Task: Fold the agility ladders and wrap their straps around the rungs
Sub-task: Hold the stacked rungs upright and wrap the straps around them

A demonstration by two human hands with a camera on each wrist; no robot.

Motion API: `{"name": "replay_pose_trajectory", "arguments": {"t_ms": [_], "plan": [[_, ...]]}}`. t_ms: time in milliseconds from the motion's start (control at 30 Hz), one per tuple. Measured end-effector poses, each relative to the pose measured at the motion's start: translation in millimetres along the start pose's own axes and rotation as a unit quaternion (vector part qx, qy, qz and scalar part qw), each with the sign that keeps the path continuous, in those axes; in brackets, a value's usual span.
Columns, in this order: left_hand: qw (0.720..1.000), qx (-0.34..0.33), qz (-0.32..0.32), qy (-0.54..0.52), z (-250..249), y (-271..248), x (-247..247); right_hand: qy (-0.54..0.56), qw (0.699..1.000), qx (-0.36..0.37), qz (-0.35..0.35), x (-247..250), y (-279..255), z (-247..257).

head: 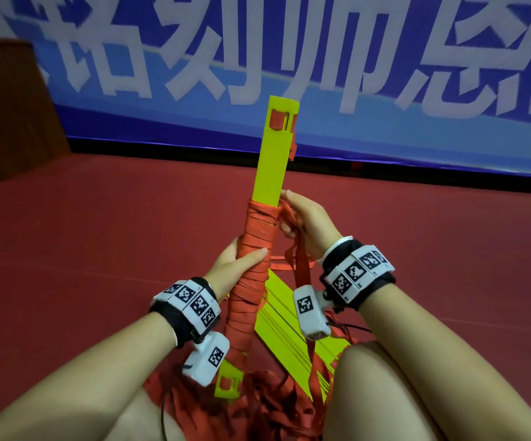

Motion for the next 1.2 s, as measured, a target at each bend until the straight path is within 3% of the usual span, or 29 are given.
{"name": "replay_pose_trajectory", "arguments": {"t_ms": [167, 300, 633, 867, 1000, 1200], "plan": [[0.993, -0.063, -0.025, 0.092, -11.8, -8.1, 3.2, -0.048, 0.998, 0.006, -0.04, 14.2, -3.6, 0.4], [0.991, -0.083, -0.035, 0.101, -21.8, -13.8, -2.5, -0.063, 0.997, 0.003, -0.055, 22.2, -10.0, 6.9], [0.987, -0.08, -0.096, 0.099, -33.1, -18.9, -11.5, -0.164, 0.984, 0.015, -0.065, 32.7, -28.0, 24.5], [0.973, -0.072, -0.122, 0.185, -41.9, -26.0, -13.9, -0.284, 0.954, 0.055, -0.074, 16.1, -26.9, 25.2], [0.968, -0.059, -0.109, 0.216, -38.8, -25.1, -17.6, -0.253, 0.962, 0.044, -0.097, -0.2, -21.7, 12.0], [0.991, -0.015, -0.041, 0.125, -25.5, -21.8, -28.0, -0.275, 0.95, 0.048, -0.143, -1.6, -19.5, -5.8]]}}
Point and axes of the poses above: each hand's wrist, its own y-axis towards the middle knuckle, its own x-axis out of the back of the hand, z = x × y, the point moved 7 cm from there along y, towards the middle knuckle, and after that the axes turned 7 degrees about y, right-handed, at the moved point
